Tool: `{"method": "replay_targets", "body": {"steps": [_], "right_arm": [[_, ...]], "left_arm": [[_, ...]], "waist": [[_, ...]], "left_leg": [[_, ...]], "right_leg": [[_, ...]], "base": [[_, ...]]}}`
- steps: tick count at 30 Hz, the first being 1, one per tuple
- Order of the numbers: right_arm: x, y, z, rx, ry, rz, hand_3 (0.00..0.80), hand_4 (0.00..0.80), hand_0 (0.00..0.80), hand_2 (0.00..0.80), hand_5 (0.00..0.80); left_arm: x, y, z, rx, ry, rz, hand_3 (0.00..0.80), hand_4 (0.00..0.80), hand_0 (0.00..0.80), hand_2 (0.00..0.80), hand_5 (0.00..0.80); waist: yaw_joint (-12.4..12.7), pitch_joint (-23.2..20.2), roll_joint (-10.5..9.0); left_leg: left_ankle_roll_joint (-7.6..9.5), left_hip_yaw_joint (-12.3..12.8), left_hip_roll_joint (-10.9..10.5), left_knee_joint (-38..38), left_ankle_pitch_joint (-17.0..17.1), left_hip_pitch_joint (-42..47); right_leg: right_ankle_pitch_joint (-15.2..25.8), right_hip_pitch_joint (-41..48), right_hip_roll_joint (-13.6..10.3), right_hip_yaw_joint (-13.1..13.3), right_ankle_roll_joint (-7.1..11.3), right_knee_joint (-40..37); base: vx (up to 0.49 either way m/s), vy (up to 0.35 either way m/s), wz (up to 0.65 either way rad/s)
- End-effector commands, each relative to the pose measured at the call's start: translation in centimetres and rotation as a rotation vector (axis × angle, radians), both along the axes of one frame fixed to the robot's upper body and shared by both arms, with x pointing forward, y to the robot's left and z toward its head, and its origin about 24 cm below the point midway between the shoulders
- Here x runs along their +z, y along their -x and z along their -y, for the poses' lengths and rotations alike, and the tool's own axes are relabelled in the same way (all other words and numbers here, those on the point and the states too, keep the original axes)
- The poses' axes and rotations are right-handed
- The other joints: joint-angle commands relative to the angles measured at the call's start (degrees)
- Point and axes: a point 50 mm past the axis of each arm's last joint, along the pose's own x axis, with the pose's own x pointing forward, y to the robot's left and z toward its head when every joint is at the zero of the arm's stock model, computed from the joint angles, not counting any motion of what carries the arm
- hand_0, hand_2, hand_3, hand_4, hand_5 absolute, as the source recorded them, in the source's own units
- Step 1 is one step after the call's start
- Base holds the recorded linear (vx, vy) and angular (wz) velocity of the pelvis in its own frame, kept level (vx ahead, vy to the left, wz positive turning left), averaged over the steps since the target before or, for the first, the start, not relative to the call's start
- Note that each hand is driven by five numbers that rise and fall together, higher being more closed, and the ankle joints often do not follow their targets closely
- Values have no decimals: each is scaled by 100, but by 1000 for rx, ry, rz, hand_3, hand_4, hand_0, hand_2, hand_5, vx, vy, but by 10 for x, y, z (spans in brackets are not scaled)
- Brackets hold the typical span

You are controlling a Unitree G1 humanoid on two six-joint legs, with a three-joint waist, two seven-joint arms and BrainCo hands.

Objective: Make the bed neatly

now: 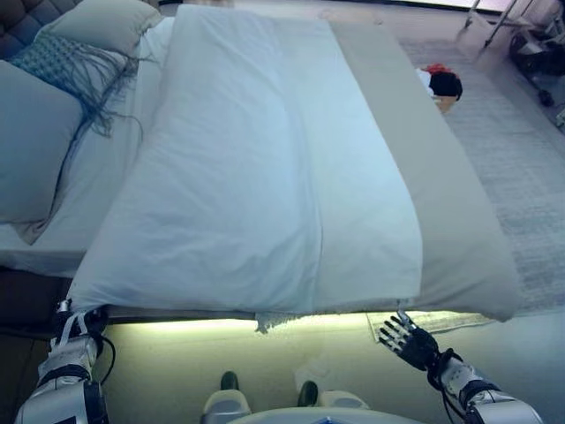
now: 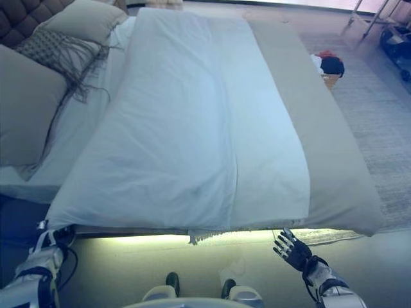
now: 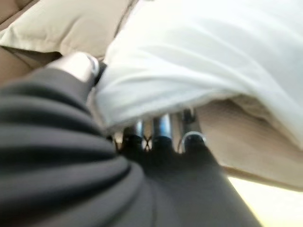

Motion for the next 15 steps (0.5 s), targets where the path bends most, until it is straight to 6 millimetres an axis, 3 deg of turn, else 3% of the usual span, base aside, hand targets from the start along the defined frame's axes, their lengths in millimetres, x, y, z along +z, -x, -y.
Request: {"method": "replay_targets", "body": {"steps": [1,6,11,15], "right_arm": [[13,-5,23,-14,71,21,0,0,0,0,0],[17,-16,22,-65,60,60,0,0,0,0,0],[9,-4,16,-75,25,50,0,0,0,0,0],[3,2,10,-62,7,36,0,0,0,0,0]], "left_arm": [[23,27,-37,77,-169,31,0,0,0,0,0],[8,22,-20,24,-160,32,0,0,0,0,0],[5,9,-5,-57,-138,109,0,0,0,0,0],[-1,12,1,-90,-121,146,0,0,0,0,0]], "waist": [[530,-69,52],[494,-65,192],[455,-142,276],[441,-210,271]], "left_leg": [[201,-287,-517,745,-572,-476],[184,-260,-398,131,-352,-177],[204,-344,-466,-437,-218,157],[227,-334,-478,-609,-229,318]], "right_leg": [[-24,-192,-185,326,284,396],[-71,-222,-229,217,313,550],[10,-157,-245,186,397,410],[25,-109,-265,152,432,352]], "base": [[-188,105,20],[-64,118,-8],[-14,45,7],[4,1,1]]}}
